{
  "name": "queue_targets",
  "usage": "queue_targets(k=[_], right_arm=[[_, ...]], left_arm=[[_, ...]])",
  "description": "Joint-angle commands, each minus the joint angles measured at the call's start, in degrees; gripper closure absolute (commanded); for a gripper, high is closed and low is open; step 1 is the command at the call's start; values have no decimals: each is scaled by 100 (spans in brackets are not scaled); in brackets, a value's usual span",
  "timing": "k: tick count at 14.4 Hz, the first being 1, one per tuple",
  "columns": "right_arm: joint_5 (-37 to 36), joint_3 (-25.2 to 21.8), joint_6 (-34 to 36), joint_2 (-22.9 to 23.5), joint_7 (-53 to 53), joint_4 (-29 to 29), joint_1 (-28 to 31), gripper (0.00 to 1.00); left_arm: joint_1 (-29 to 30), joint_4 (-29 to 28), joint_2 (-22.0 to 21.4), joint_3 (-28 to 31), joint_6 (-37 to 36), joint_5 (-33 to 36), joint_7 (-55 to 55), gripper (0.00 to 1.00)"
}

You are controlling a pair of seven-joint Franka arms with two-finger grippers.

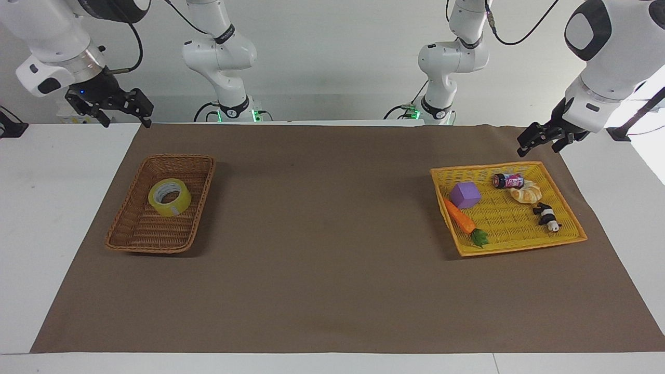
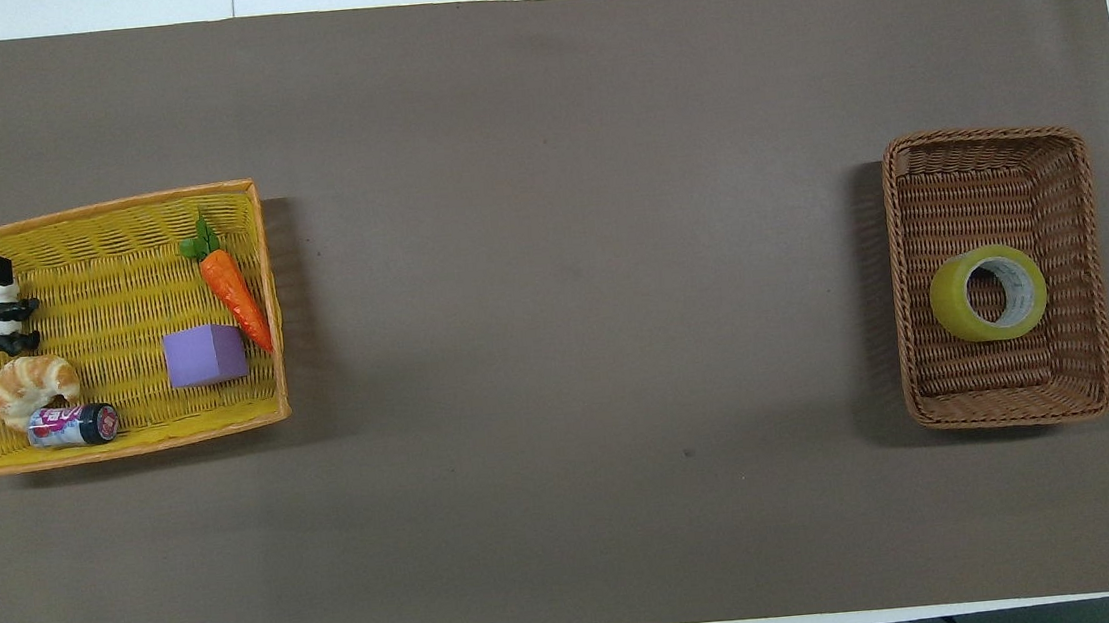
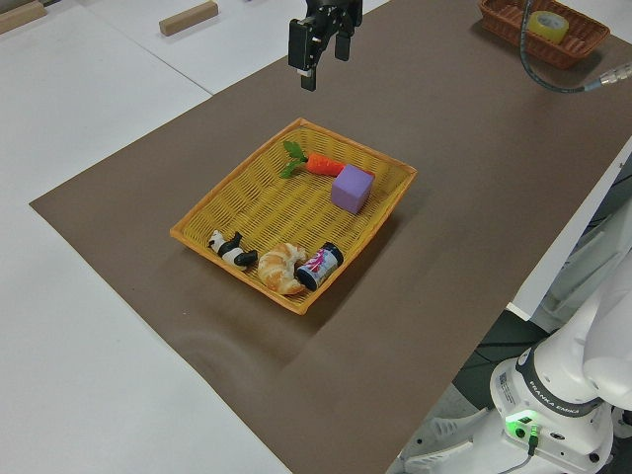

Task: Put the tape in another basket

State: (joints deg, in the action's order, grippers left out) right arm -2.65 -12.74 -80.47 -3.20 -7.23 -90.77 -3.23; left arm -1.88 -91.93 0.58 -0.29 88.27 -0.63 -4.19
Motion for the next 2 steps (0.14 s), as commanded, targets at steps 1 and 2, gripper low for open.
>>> queue_targets(k=[1, 2], right_arm=[[-52, -18, 119, 57, 82, 112, 42, 0], [-52, -18, 128, 57, 64, 112, 42, 0]], left_arm=[[-14, -89, -102, 11, -38, 116, -55, 0], [-14, -89, -102, 11, -38, 116, -55, 0]])
